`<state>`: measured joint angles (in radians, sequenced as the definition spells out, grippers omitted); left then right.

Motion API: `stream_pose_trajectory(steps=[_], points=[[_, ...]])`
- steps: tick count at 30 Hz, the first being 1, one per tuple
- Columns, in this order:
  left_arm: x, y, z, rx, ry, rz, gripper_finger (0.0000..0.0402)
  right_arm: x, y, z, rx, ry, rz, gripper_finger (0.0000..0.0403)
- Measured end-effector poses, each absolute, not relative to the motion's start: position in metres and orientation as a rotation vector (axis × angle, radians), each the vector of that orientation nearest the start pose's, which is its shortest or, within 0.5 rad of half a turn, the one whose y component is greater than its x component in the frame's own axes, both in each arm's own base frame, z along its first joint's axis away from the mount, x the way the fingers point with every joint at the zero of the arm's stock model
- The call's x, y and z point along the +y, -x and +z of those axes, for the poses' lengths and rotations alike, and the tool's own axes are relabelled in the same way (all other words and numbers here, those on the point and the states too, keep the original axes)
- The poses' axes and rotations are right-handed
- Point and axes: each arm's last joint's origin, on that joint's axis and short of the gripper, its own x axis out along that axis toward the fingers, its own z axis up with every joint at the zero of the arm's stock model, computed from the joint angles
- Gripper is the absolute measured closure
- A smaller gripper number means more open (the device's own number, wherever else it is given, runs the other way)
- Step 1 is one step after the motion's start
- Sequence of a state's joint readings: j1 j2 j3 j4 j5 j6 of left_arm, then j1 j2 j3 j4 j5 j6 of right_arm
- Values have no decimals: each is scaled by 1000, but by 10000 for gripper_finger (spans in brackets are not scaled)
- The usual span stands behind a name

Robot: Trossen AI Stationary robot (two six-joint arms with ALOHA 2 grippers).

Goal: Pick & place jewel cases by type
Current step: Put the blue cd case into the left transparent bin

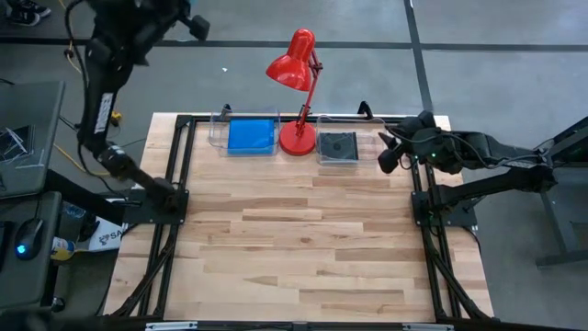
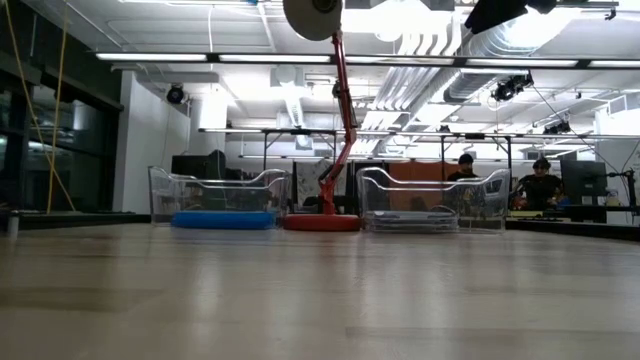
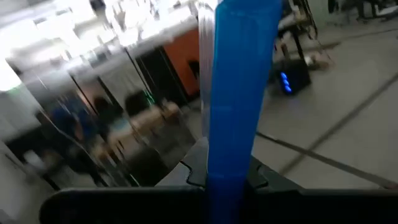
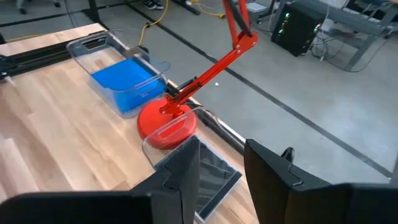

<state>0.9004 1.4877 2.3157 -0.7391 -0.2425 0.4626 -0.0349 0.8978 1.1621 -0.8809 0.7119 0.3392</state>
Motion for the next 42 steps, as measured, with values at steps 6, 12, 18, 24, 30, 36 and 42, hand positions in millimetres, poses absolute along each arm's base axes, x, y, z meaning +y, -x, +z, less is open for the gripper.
stream_pose_trajectory(steps=[6, 12, 18, 24, 30, 36, 42], points=[[242, -117, 562, 232, -166, 1003, 383, -23, -149, 379, 475, -116, -779, 295], [298, -106, 514, 361, 175, 941, 383, -23, -148, 378, 474, -148, -788, 295], [330, -96, 486, 406, 343, 898, 383, -23, -148, 377, 475, -184, -788, 295], [349, -98, 465, 384, 503, 762, 383, -22, -148, 377, 475, -212, -785, 295], [355, -97, 454, 356, 596, 576, 383, -22, -148, 376, 474, -233, -776, 295], [343, -95, 442, 486, 669, 547, 383, -22, -148, 376, 473, -238, -778, 295], [327, -99, 427, 673, 741, 522, 383, -22, -148, 376, 473, -234, -781, 295]])
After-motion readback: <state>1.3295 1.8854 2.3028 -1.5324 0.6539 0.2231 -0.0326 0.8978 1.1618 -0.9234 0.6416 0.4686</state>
